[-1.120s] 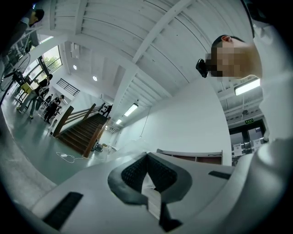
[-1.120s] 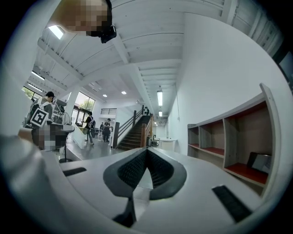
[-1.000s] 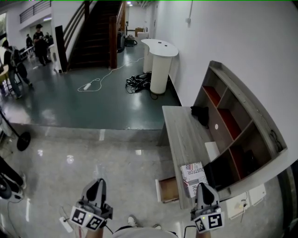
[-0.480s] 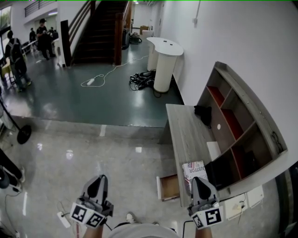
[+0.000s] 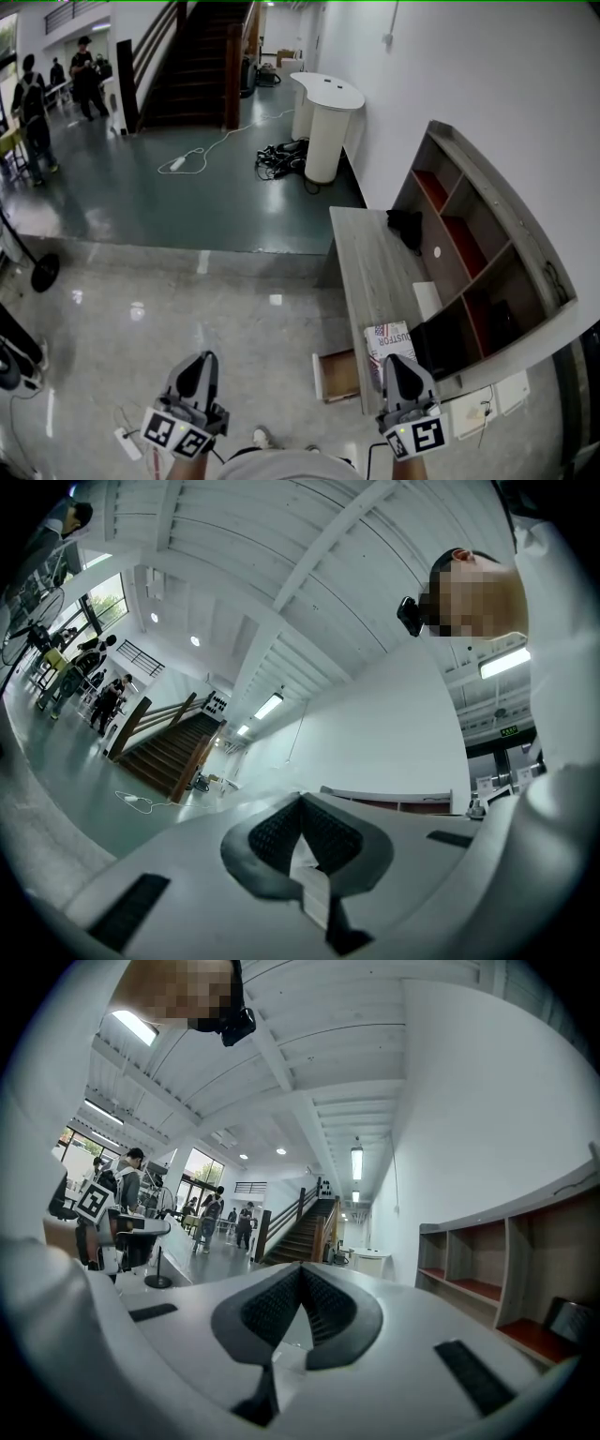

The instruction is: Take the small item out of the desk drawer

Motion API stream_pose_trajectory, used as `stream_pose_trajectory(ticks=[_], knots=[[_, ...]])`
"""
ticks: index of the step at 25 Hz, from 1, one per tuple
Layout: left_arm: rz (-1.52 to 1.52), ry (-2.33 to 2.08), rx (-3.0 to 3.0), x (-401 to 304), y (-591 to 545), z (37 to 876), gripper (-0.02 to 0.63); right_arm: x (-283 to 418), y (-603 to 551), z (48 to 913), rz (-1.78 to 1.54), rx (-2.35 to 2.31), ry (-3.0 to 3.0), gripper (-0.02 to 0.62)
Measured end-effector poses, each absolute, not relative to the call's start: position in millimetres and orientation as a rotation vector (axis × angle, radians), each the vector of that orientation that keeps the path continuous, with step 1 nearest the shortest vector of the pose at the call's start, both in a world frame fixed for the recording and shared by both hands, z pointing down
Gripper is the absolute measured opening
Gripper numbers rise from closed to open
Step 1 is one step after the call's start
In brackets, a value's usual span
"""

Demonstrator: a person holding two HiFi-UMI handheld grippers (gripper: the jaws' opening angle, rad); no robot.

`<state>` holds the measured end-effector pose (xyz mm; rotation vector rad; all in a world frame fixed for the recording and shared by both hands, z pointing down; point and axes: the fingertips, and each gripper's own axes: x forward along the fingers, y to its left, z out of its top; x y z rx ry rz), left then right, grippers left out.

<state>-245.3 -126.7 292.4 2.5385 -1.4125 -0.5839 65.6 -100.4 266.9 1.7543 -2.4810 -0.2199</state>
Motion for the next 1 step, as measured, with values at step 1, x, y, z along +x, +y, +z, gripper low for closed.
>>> stream_pose_trajectory(ticks=[1], knots=[[-0.584, -1.413, 2.538, -244.9, -127.6, 293.3, 0.017, 65.8, -101.2, 267.6, -0.220, 1.754, -2.481, 0.021]])
